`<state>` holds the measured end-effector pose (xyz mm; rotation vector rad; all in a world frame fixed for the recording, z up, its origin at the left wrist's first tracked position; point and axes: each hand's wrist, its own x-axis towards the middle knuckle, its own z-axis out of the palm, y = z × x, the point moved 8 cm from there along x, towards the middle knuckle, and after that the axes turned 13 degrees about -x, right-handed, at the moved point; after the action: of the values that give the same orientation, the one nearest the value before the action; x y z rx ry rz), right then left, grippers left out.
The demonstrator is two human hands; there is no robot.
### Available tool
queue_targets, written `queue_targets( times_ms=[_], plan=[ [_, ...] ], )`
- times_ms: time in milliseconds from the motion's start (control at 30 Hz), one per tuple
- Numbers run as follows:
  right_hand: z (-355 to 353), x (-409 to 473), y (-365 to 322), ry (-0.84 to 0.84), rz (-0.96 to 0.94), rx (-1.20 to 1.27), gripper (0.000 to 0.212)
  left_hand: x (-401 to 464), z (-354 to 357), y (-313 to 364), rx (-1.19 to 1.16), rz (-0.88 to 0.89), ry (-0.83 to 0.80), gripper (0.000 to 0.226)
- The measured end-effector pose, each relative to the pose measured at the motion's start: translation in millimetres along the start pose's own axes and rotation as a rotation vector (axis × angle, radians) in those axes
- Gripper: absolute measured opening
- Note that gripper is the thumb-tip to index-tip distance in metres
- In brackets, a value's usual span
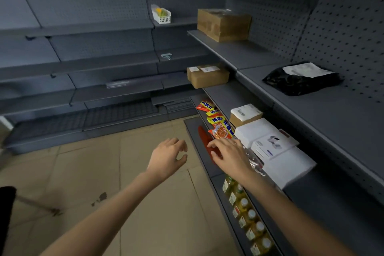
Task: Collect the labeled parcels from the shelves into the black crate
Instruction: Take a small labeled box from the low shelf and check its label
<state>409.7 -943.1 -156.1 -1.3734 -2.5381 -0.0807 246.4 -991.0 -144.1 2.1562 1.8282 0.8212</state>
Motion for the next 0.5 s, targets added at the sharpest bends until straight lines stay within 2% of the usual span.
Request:
queue_targets(
  times_ms=[267,500],
  plan=[
    [64,103,-1,-0.047,-0.001,0.030,0.024,77,11,-86,-0.008,-0.018,-0.028,0.017],
    [99,196,30,-0.059,0.207,0.078,0.025,198,16,-152,-0.057,0.100,-0.124,0.015]
  ],
)
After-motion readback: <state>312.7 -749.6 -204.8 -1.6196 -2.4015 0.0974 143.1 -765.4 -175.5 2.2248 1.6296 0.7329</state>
